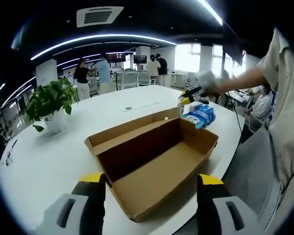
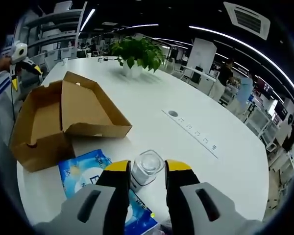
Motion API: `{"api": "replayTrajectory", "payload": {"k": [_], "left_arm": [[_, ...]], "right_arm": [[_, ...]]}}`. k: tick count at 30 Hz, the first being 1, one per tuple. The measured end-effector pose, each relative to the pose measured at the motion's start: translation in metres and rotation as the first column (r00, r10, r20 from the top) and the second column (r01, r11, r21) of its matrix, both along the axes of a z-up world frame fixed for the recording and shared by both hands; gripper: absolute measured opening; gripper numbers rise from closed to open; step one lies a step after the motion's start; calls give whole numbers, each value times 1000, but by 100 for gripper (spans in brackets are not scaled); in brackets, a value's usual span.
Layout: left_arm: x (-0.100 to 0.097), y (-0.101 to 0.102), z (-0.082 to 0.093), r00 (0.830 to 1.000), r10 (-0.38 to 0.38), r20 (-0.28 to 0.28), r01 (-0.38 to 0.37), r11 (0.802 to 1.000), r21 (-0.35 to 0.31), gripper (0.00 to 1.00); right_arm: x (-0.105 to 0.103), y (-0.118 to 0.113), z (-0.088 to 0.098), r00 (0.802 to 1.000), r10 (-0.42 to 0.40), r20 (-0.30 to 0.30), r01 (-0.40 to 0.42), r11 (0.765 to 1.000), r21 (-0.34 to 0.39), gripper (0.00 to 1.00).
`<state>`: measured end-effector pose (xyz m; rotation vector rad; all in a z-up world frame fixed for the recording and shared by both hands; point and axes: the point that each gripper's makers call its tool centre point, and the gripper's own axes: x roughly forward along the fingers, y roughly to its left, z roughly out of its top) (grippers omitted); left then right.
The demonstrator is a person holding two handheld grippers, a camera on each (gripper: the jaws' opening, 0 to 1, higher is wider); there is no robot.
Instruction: Operate the shoe box by opening the lid, removing the specified soft item, and placing it in the target area until the item is outside and the box remains undamaged.
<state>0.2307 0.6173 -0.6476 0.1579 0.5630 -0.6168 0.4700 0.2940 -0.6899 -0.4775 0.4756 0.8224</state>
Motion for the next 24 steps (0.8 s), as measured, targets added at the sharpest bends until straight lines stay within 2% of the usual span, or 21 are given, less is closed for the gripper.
{"api": "replayTrajectory", "payload": {"k": [12, 14, 18, 24], "left_arm": [[3, 2, 2, 1000, 12, 8, -12, 1000, 4, 74], [4, 4, 3, 1000, 20, 11, -20, 1000, 9, 72], [7, 11, 3, 999, 49, 21, -50, 998, 25, 65], [9, 17, -1, 996, 86, 3, -86, 996, 33, 60]], "right_arm": [[-1, -2, 7, 1000, -7, 3, 7, 1000, 5, 30], [0, -4, 9, 1000, -4, 11, 4, 1000, -12, 30], [1, -5, 20, 1000, -7, 24, 7, 1000, -14, 33], [3, -6, 39, 999, -31, 20, 31, 1000, 1, 32]]}}
